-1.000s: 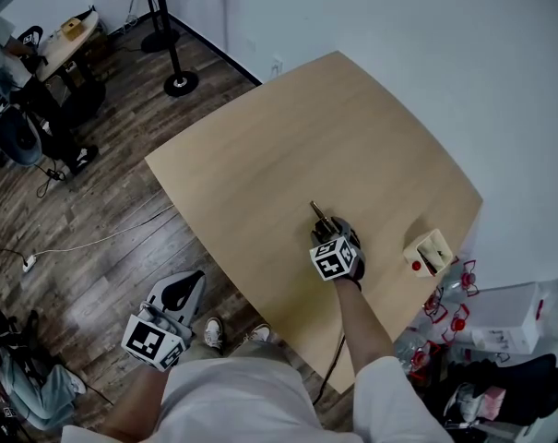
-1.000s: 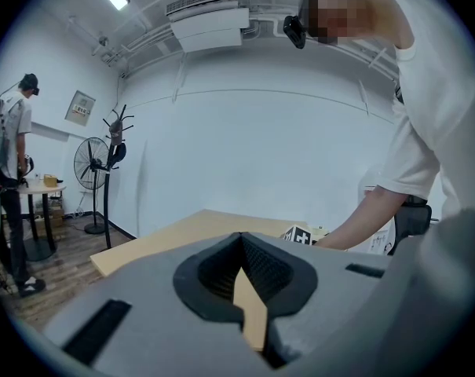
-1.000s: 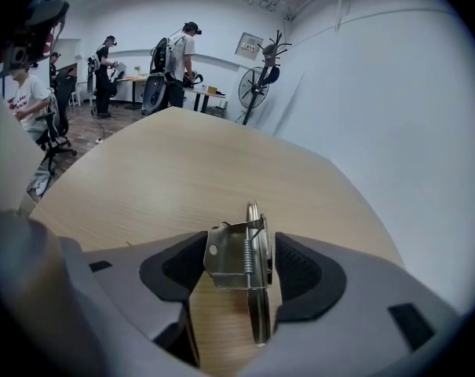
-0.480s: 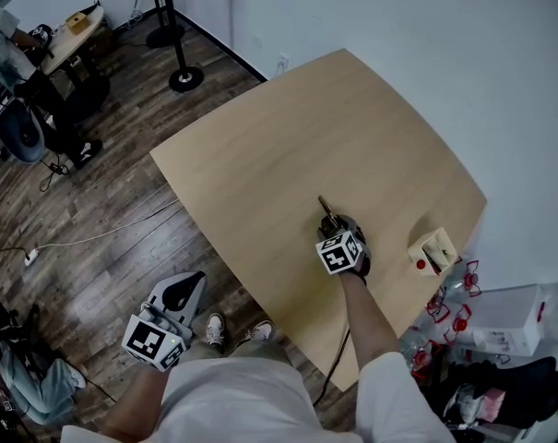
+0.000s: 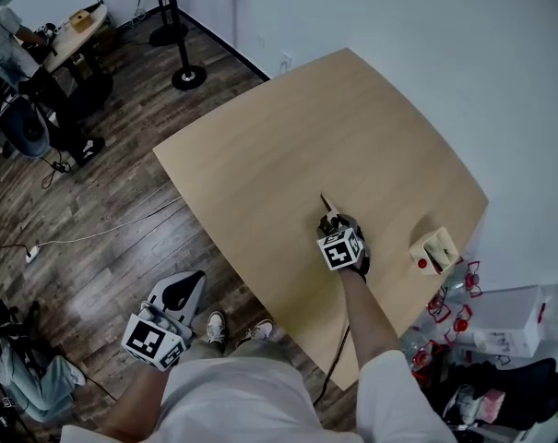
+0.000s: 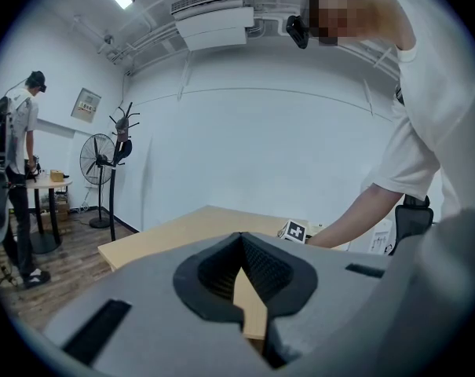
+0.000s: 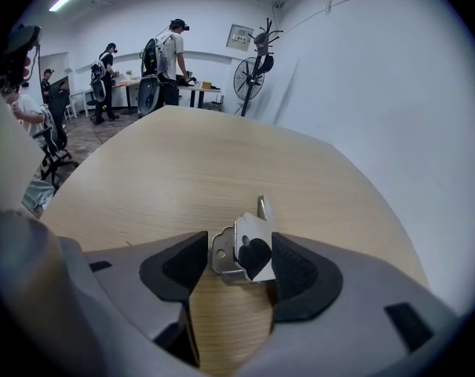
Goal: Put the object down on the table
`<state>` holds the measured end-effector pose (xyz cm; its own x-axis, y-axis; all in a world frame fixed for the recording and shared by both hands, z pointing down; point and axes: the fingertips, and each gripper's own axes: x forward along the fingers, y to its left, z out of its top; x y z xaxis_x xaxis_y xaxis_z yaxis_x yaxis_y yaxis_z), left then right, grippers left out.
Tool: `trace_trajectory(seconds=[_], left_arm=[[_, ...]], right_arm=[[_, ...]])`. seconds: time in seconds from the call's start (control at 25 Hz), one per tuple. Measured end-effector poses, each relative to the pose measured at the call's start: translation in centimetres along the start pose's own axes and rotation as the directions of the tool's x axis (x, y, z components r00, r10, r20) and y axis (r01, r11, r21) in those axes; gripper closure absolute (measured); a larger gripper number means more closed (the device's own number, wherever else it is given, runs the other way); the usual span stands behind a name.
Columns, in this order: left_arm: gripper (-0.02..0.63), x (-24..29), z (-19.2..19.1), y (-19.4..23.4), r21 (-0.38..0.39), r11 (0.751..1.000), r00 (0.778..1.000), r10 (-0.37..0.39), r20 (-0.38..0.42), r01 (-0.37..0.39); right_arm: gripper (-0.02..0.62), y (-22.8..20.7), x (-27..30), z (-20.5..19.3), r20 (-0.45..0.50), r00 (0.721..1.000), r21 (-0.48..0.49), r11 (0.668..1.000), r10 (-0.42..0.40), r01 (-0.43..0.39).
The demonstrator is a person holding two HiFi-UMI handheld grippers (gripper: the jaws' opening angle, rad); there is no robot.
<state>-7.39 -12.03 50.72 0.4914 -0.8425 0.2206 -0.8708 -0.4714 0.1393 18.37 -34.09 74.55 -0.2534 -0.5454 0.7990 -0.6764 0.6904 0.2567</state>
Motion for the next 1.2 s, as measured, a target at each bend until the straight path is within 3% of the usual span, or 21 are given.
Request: trace_trajectory(seconds=[0.36, 0.72, 1.0, 1.2], left_arm=[[0.601, -0.3, -0.1, -0.2, 0.0, 1.0, 1.0, -0.012, 0.01, 0.012], [0.601, -0.4, 1.5, -0.5, 0.019, 0.998, 0.996, -0.061, 0.06, 0.06], [0.601, -1.1, 3.0, 0.0, 0.036, 0.995, 0.989, -0.1, 0.105, 0.096], [0.601, -1.9, 4.2, 0.5, 0.054, 0.991, 0.982, -0.131, 0.135, 0.125]], right_arm=[[0.35, 0.0, -1.1, 0.8, 0.035, 0.999, 0.028, 0.999, -0.016, 0.015], [0.351, -0.3, -5.2, 2.7, 0.142, 0.985, 0.105, 0.991, -0.094, 0.079], [0.414, 0.4, -9.1, 3.4, 0.195, 0.97, 0.179, 0.978, -0.142, 0.107], [0.499, 0.9, -12.4, 4.1, 0.255, 0.949, 0.293, 0.95, -0.184, 0.105]])
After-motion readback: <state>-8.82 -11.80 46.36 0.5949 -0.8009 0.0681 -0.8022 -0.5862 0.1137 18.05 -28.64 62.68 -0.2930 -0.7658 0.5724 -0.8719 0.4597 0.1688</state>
